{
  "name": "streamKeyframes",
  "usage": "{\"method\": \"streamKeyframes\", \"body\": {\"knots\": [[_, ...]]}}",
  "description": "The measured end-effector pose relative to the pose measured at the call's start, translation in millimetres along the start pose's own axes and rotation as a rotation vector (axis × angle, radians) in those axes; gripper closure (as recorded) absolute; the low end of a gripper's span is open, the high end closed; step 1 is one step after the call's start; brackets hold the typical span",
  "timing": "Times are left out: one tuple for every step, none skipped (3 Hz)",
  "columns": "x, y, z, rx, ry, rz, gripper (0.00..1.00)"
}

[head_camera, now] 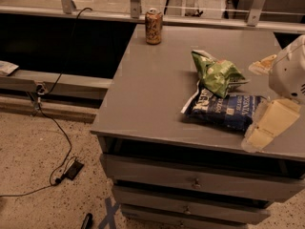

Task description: Move blue chip bag near orange can

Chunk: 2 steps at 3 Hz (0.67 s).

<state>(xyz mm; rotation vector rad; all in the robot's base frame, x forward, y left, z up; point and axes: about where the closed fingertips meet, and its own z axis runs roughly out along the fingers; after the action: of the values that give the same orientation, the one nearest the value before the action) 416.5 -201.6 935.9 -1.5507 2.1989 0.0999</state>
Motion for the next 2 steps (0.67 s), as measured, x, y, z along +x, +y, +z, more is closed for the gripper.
{"method": "streamKeyframes", "body": {"knots": [[0.0, 0.0, 0.0, 0.0, 0.0, 0.0, 0.0], [9.6, -12.9, 12.8, 0.014, 0.023, 0.012, 0.0]]}}
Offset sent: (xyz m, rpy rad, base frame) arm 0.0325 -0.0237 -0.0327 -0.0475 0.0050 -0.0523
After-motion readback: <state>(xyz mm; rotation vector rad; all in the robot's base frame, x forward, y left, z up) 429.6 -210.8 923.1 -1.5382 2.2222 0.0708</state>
